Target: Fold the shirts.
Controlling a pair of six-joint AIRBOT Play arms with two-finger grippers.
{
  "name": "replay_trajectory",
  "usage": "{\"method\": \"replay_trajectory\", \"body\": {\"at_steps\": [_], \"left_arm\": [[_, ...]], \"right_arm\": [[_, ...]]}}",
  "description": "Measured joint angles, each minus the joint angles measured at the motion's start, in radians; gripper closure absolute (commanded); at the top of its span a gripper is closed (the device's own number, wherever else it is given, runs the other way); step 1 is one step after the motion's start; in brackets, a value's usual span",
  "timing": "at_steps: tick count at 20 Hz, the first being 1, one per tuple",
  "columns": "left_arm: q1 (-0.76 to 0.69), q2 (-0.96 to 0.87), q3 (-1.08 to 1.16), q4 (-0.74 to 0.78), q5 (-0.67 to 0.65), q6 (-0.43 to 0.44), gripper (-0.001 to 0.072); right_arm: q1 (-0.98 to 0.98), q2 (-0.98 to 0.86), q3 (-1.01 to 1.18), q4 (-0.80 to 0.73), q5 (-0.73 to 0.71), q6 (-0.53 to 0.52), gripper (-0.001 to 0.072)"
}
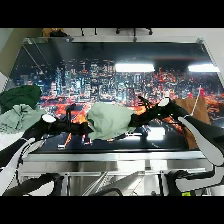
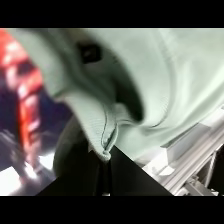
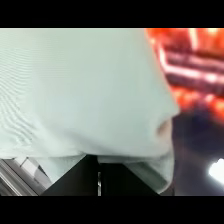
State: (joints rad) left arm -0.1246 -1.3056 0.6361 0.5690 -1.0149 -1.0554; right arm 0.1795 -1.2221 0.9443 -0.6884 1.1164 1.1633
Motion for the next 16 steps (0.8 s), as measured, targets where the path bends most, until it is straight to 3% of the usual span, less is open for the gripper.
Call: {"method": "replay_trajectory", "body": {"at_steps": [3,6,12,16], "left_arm": [[0.002,0.062,0.127,-0.022,-0.068,0.0,0.0693],[0.013,0.19,0.359,-0.047,-0.109,-0.046,0.0693],[0.021,0.326,1.139,-0.021,-0.052,-0.143,0.0694],[0.022,0.28,1.467,0.066,-0.109,-0.253,0.0693]], "right_arm": [[-0.027,0.056,0.091,0.016,0.042,-0.011,0.0697],[-0.087,0.135,0.328,0.052,0.099,-0.028,0.0699],[-0.163,0.222,1.01,0.088,0.096,-0.051,0.0699],[-0.173,0.265,1.168,0.082,0.076,-0.064,0.07]]}}
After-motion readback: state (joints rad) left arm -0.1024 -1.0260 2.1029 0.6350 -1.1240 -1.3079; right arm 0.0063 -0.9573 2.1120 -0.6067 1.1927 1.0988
